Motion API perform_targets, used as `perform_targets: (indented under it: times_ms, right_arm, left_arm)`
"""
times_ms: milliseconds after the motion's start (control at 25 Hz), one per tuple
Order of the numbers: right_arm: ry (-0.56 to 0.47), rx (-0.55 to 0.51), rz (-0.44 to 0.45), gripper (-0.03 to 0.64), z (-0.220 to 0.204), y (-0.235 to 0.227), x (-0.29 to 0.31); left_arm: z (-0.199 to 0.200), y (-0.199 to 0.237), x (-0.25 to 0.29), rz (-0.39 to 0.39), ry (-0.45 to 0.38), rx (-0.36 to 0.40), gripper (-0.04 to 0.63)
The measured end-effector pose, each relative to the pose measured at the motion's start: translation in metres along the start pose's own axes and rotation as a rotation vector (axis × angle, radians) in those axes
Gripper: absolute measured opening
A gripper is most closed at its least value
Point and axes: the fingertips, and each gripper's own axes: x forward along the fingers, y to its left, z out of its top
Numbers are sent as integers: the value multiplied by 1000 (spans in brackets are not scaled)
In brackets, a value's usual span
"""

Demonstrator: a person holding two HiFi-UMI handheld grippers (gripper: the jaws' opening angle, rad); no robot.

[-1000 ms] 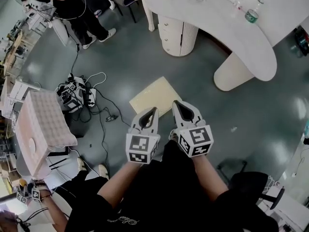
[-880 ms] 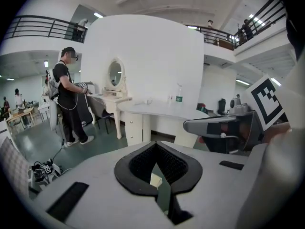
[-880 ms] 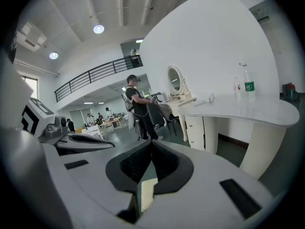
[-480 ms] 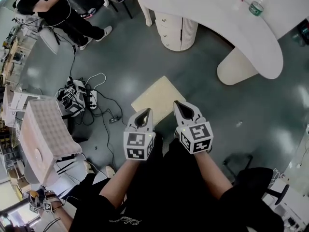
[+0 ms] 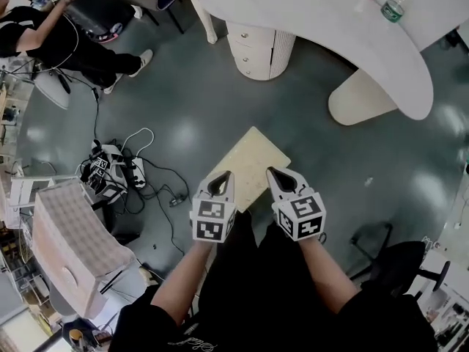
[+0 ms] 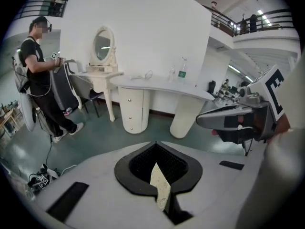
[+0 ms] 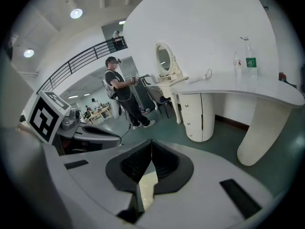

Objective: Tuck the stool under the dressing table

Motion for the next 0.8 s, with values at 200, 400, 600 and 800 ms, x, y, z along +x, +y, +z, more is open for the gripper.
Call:
perform_targets:
  times_ms: [200,400,600,800]
  right_arm:
    - [80,123,-30,8,-42,-3,48]
    - [187,171,-84,8,-115,-13,74]
    - [201,367,-109,145,-170,-14,106]
    - [173,718,-188,195,-242,-44,127]
  left_arm:
    - [-31,32,55,-143,136,71,6]
    - [-86,49,109,-226,301,105,6]
    - [-135,73,154,-248,401,137,80]
    - [-170,88,201,-313,484,154,185]
